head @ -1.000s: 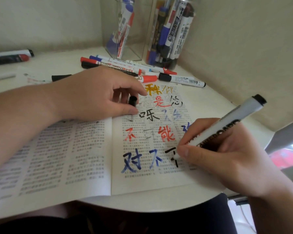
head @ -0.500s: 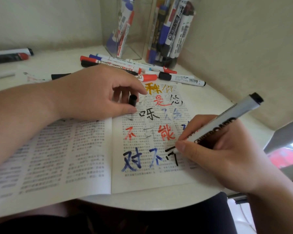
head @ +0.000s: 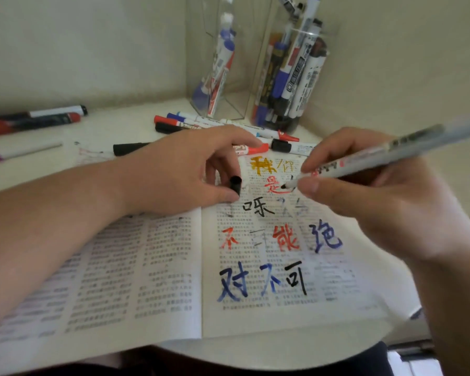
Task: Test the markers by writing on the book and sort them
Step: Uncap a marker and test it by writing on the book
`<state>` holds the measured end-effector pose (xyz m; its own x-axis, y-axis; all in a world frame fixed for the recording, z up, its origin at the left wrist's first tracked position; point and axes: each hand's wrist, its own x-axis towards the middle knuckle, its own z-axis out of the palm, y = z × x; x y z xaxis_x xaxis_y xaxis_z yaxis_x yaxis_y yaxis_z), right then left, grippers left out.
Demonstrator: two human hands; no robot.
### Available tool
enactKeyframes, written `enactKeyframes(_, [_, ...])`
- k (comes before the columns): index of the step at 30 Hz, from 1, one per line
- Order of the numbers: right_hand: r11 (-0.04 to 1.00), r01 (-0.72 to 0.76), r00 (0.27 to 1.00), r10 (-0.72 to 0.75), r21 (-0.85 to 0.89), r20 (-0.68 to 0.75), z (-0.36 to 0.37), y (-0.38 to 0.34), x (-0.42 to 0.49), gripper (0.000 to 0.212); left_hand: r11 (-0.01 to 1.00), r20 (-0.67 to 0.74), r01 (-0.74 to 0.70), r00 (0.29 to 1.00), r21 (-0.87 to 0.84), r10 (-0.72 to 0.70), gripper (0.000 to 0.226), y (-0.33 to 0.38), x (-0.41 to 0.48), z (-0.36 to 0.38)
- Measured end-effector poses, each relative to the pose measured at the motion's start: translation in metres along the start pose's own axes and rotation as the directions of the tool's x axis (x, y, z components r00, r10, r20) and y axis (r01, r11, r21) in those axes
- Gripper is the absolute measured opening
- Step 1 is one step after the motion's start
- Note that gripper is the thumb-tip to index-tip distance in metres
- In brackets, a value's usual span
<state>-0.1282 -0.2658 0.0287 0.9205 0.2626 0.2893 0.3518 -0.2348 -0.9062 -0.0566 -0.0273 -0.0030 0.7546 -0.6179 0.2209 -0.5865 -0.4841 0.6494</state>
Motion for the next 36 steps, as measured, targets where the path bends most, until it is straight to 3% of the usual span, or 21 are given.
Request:
enactKeyframes(6, [0.991, -0.12, 0.963, 0.103, 0.054, 0.25, -0.002, -0.016, 0.088, 0.006, 0.996, -0.008, 0.084, 0.996, -0.017, -0.084, 0.091, 0.002, 0.002, -0.002])
enactKeyframes(9, [0.997, -0.067, 0.944, 0.072, -0.024, 0.322, 0.007, -0.008, 0.102, 0.006, 0.994, -0.004, 0.107, 0.994, -0.017, -0.107, 0.091, 0.002, 0.003, -0.002])
enactKeyframes(13, [0.999, 0.034, 0.943, -0.02, -0.038, 0.332, 0.012, 0.013, 0.095, 0.008, 0.99, -0.001, 0.14, 0.99, -0.03, -0.14, 0.095, 0.001, 0.007, -0.002])
enactKeyframes(23, [0.98, 0.085, 0.935, -0.017, -0.179, 0.354, 0.01, 0.02, 0.089, 0.019, 0.981, 0.002, 0.192, 0.981, -0.002, -0.192, 0.092, 0.007, 0.008, -0.001])
enactKeyframes(28, [0.957, 0.116, 0.919, -0.003, -0.264, 0.395, 0.015, 0.02, 0.088, 0.008, 0.985, -0.013, 0.168, 0.986, -0.038, -0.168, 0.088, 0.007, 0.008, -0.001])
enactKeyframes(36, [0.92, 0.122, 0.932, 0.022, -0.373, 0.361, 0.017, 0.016, 0.087, 0.011, 0.984, -0.034, 0.144, 0.988, -0.101, -0.148, 0.092, 0.004, 0.005, 0.001])
